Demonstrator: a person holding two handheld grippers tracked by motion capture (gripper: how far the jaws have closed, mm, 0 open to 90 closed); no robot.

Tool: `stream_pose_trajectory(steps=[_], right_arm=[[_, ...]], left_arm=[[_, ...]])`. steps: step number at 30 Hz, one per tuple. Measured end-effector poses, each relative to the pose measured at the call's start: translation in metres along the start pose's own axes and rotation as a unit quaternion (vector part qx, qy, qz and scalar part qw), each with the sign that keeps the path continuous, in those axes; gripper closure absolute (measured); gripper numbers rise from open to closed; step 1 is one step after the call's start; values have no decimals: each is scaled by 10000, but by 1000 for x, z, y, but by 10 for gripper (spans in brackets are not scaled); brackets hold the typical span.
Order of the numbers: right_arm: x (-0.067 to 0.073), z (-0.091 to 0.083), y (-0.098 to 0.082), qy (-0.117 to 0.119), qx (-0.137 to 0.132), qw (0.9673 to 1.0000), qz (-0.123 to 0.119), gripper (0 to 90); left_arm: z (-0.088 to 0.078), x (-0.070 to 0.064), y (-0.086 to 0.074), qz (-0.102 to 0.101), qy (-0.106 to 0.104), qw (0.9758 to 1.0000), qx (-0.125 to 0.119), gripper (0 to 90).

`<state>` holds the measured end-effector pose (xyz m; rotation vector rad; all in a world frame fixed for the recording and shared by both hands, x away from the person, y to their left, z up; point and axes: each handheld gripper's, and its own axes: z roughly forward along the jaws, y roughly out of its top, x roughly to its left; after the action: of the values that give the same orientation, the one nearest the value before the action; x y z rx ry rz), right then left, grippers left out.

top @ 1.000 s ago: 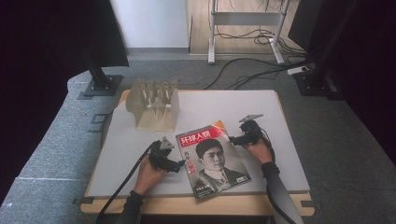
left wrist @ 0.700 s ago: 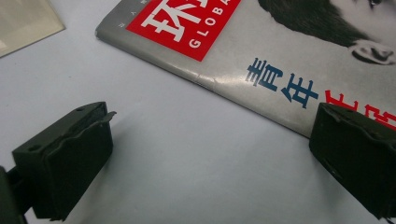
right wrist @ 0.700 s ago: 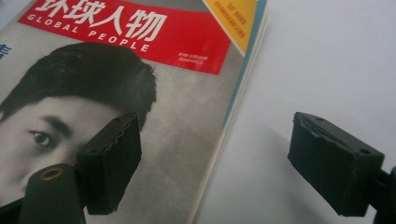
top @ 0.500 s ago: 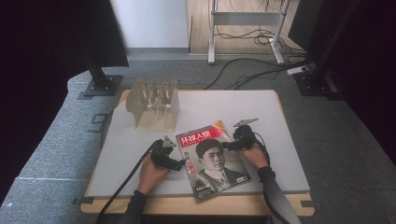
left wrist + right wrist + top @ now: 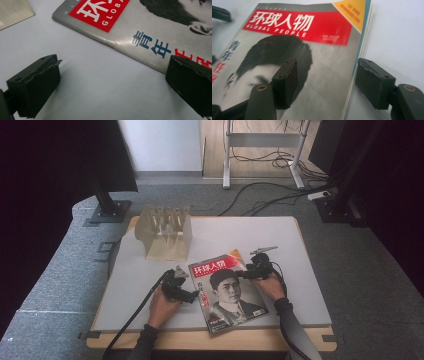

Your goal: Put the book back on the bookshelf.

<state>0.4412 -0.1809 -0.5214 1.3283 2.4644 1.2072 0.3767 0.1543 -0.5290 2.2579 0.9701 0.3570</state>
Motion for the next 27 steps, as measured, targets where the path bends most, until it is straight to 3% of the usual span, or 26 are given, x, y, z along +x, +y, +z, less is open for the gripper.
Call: stream_pose_trajectory(steps=[7, 17, 21, 25, 27], right_arm=[[1, -12, -9, 139, 141, 9998, 42, 384], [-5, 3, 16, -16, 109, 9999, 67, 415], [-4, -2, 15, 93, -12, 9999, 139, 440], [2, -9, 9, 396, 22, 9991, 121, 476], [6, -8, 6, 303, 73, 9995, 9, 472]], left_arm=[[0, 0, 0, -12, 2, 10000, 2, 0], [0, 0, 0, -9, 5, 10000, 18, 0], [0, 0, 0, -10, 5, 10000, 18, 0], [0, 0, 0, -12, 9, 10000, 17, 0], [0, 0, 0, -13, 10, 10000, 16, 0]])
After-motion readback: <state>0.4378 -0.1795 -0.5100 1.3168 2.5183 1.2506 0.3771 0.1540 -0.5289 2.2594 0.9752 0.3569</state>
